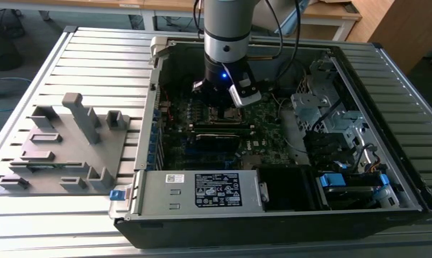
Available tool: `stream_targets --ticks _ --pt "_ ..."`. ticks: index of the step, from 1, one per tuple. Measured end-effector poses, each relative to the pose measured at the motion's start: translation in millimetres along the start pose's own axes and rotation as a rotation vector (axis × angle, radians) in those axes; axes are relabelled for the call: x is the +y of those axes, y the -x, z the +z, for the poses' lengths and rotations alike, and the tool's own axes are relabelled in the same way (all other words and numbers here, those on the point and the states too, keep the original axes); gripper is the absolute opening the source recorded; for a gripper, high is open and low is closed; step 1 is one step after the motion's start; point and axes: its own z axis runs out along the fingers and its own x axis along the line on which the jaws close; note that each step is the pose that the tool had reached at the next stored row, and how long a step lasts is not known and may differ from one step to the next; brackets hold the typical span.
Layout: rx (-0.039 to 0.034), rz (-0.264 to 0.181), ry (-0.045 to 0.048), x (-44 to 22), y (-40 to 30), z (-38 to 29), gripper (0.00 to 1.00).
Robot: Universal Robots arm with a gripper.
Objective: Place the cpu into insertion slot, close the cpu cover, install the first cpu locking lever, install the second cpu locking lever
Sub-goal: 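Install the second cpu locking lever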
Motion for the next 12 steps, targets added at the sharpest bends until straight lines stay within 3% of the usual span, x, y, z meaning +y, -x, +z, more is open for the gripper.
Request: stream_targets --ticks 12 --pt "0.0001 0.0 -0.0002 -0.1 -0.4 2.0 0.1"
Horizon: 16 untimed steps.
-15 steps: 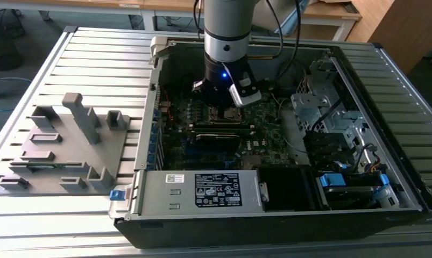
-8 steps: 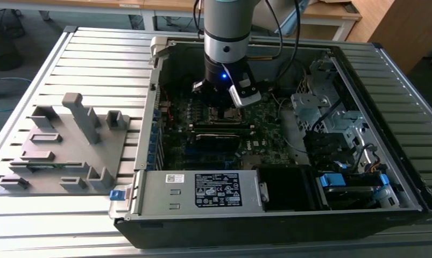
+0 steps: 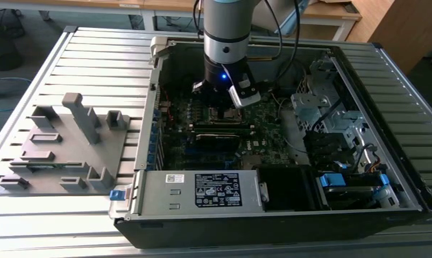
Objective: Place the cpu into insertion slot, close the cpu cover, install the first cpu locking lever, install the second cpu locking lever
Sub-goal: 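Install the second cpu locking lever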
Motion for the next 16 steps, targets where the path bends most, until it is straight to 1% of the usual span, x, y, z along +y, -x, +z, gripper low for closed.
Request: stream_targets --ticks 4,8,12,16 --pt "-0.0003 0.0 0.0006 -0.1 -1.8 0.4 0.1" --pt "-0.0002 0.0 0.0003 -0.6 -6.7 0.4 0.1" --pt "-0.0002 0.0 0.0003 -0.9 -10.1 0.5 0.1" --pt "-0.0001 0.0 0.0002 -1.2 -12.2 2.5 0.1"
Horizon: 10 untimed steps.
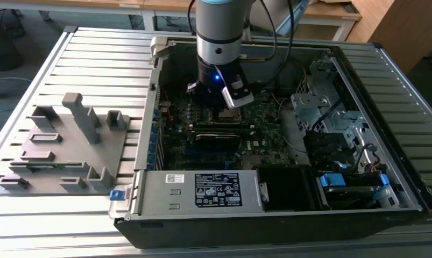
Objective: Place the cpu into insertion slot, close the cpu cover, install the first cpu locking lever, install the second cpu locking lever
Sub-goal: 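Install the second cpu locking lever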
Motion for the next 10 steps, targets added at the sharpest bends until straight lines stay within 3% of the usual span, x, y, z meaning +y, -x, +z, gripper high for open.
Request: stream_targets --ticks 10 --pt "0.0 0.0 0.0 -0.7 -5.5 5.5 0.1"
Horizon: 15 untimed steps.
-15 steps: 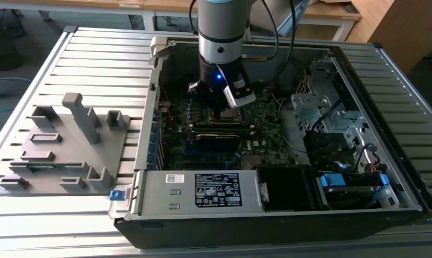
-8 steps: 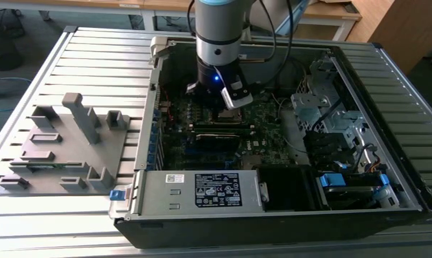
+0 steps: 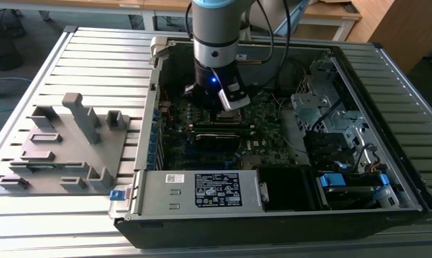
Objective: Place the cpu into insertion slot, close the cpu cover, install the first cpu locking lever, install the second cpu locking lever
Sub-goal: 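Install the second cpu locking lever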
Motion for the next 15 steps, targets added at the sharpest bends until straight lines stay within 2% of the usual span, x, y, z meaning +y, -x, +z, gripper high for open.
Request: stream_targets --ticks 15 --pt "-0.0001 0.0 0.0002 -6.1 -0.3 0.4 0.1"
